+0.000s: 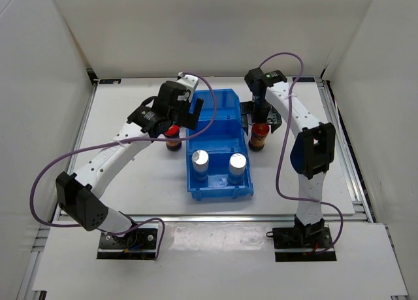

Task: Organize the condiment bottles

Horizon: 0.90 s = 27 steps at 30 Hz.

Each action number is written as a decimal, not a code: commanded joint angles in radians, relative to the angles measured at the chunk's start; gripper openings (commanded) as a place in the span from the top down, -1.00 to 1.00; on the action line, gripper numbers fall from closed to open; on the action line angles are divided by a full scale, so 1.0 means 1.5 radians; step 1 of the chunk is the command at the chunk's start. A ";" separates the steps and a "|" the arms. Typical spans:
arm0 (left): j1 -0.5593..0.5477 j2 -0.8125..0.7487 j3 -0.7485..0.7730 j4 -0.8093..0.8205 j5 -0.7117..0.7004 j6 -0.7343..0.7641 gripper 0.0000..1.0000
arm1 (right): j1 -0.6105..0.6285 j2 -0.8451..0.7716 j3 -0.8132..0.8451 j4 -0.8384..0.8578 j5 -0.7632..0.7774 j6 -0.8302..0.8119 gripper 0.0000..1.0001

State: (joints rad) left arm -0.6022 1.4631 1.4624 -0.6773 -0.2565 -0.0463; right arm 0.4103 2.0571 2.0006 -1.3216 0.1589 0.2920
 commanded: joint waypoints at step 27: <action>0.055 -0.022 -0.052 -0.005 -0.035 -0.059 -1.00 | -0.029 -0.026 0.060 -0.036 0.025 -0.009 -1.00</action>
State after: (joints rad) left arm -0.5247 1.4628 1.3911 -0.6815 -0.3035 -0.1310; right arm 0.3870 1.9926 2.0518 -1.3384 0.1883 0.2890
